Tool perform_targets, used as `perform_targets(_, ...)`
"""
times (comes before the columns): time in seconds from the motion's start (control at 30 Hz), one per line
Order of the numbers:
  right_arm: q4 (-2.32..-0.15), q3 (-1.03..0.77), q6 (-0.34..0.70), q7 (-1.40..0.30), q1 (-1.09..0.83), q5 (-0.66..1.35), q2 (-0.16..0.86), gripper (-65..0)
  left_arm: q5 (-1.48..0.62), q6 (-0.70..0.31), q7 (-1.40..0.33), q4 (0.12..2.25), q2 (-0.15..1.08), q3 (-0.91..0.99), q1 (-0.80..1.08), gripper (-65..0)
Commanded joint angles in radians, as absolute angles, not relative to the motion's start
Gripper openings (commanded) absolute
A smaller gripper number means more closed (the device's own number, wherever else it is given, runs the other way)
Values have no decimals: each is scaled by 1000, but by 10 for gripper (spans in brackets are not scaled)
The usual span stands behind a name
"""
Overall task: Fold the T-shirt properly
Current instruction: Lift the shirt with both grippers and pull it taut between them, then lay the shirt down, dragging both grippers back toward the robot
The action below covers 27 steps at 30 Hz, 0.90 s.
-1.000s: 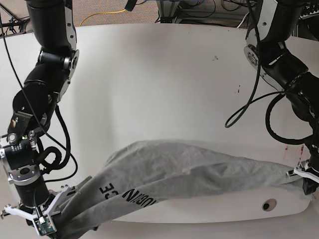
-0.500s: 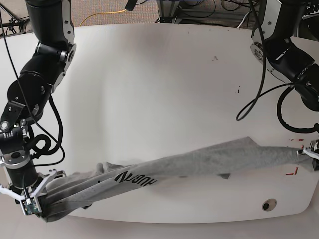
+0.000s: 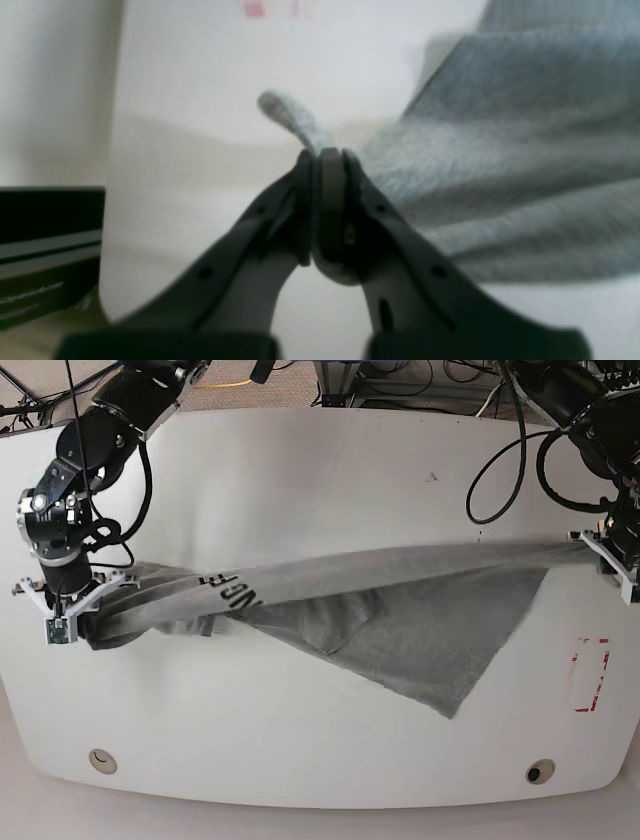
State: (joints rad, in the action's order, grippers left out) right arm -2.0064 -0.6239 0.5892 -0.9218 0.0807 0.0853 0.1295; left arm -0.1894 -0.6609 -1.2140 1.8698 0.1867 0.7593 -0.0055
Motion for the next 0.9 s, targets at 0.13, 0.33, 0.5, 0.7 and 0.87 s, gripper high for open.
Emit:
perform_targets(0.13, -2028, -733, 585, -892, -90, 219, 74, -650, -186, -698, -1191, 1888, 206, 791, 110, -650)
perform_targets(0.33, -2026, -794, 585, -892, -229, 305, 30, -650, -186, -698, -1191, 1886, 206, 791, 183, -650)
perform_targets(0.5, -2026, -805, 585, -892, -343, 371, 27, -650, -186, -698, -1191, 1888, 206, 791, 223, -650)
perform_targets(0.7, -2025, -802, 585, -894, -430, 412, 27, -650, -183, -698, -1191, 1888, 209, 794, 229, -650)
perform_targets(0.87, -2023, -799, 585, -894, -489, 412, 27, -645, -183, -698, -1191, 1888, 208, 842, 245, -650)
